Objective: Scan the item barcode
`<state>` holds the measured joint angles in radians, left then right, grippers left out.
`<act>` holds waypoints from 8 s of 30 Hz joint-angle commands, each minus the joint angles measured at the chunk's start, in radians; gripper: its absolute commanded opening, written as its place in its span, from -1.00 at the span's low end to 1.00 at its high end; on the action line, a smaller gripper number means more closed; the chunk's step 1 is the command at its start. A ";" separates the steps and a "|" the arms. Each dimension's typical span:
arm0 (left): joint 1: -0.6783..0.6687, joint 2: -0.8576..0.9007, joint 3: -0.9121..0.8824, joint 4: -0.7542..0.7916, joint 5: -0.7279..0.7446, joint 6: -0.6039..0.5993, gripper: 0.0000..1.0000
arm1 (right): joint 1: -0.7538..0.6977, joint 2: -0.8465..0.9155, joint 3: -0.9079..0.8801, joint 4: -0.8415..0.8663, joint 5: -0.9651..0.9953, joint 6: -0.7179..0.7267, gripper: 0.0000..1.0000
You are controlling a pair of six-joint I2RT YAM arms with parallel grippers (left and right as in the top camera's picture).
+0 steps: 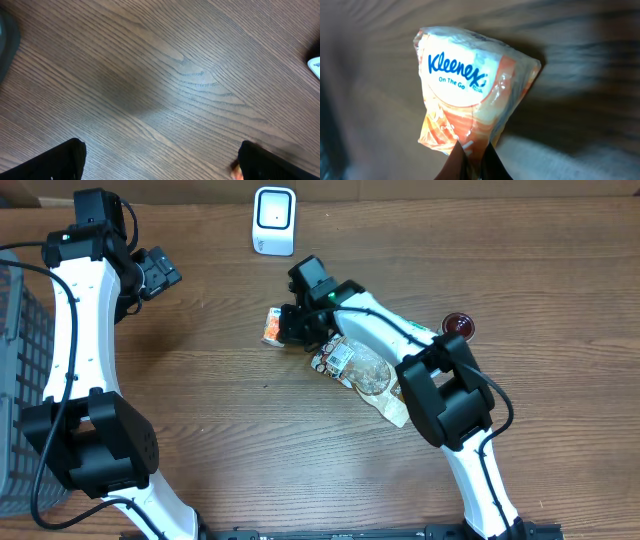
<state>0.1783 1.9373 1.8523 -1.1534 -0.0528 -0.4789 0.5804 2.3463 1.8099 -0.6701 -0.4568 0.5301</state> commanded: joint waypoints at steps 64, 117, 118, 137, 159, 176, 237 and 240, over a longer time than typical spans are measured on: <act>-0.002 -0.016 0.016 -0.002 -0.006 0.011 0.99 | 0.030 0.066 0.330 0.654 0.927 -1.376 -0.92; -0.002 -0.016 0.016 -0.002 -0.006 0.011 0.99 | -0.109 -0.444 0.316 -0.561 0.486 -0.389 -0.92; -0.002 -0.016 0.016 -0.002 -0.006 0.011 0.99 | -0.129 -0.438 0.301 -0.608 0.463 -0.380 -0.92; -0.002 -0.016 0.016 -0.002 -0.006 0.011 0.99 | -0.323 -0.415 -0.167 -0.537 0.253 -0.381 -0.30; -0.002 -0.016 0.016 -0.002 -0.006 0.011 0.99 | -0.325 -0.929 0.167 -0.687 0.246 -0.380 1.00; -0.002 -0.016 0.016 -0.002 -0.006 0.011 0.99 | -0.348 -1.156 0.084 -0.689 0.527 -0.373 1.00; -0.002 -0.016 0.016 -0.002 -0.006 0.011 0.99 | -0.552 -2.343 -1.802 0.590 0.402 -0.373 1.00; -0.002 -0.016 0.016 -0.002 -0.006 0.011 0.99 | -0.552 -2.343 -1.802 0.590 0.402 -0.373 1.00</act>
<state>0.1783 1.9369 1.8523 -1.1557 -0.0532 -0.4786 0.0326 0.0147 0.0189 -0.0864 -0.0483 0.1539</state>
